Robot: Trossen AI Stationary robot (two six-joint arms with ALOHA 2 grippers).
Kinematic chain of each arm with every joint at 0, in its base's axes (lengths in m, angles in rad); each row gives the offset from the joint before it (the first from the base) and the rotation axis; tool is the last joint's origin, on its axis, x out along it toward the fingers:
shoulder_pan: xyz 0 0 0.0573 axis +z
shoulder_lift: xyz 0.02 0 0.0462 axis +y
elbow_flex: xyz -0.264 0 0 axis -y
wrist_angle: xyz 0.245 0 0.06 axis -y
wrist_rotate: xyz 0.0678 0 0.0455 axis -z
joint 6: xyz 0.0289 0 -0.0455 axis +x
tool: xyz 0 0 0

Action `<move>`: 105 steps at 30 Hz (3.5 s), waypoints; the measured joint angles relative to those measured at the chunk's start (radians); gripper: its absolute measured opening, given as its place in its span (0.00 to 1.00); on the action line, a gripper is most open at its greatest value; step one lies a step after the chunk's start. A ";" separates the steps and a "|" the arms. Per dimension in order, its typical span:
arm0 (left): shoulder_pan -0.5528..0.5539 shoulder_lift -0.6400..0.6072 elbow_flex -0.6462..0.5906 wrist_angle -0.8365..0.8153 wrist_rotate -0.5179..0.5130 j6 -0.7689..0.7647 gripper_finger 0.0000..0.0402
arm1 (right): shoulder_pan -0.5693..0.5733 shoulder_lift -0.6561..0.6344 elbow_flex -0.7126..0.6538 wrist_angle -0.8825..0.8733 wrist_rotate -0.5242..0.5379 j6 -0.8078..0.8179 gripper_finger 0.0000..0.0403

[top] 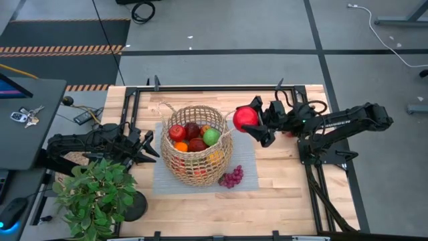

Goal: Build produce basket
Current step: Put the red apple into the brown basket, then put the pomegranate into the brown basket

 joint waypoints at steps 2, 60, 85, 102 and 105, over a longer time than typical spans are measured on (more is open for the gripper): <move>0.000 0.000 0.000 0.000 0.000 0.000 0.30 | -0.008 0.001 0.000 -0.004 0.003 -0.028 0.89; 0.000 0.000 0.000 0.000 0.000 0.000 0.30 | -0.198 0.868 0.854 -0.742 -0.066 -0.708 0.89; 0.000 0.000 0.000 0.000 0.000 0.000 0.30 | -0.088 0.882 0.853 -0.869 -0.024 -0.772 0.89; 0.000 0.000 0.000 0.000 0.000 0.000 0.30 | -0.076 0.848 0.852 -0.870 0.143 -0.803 0.99; 0.000 0.000 0.000 0.000 0.000 0.000 0.30 | -0.067 0.789 0.853 -0.865 0.195 -0.814 0.99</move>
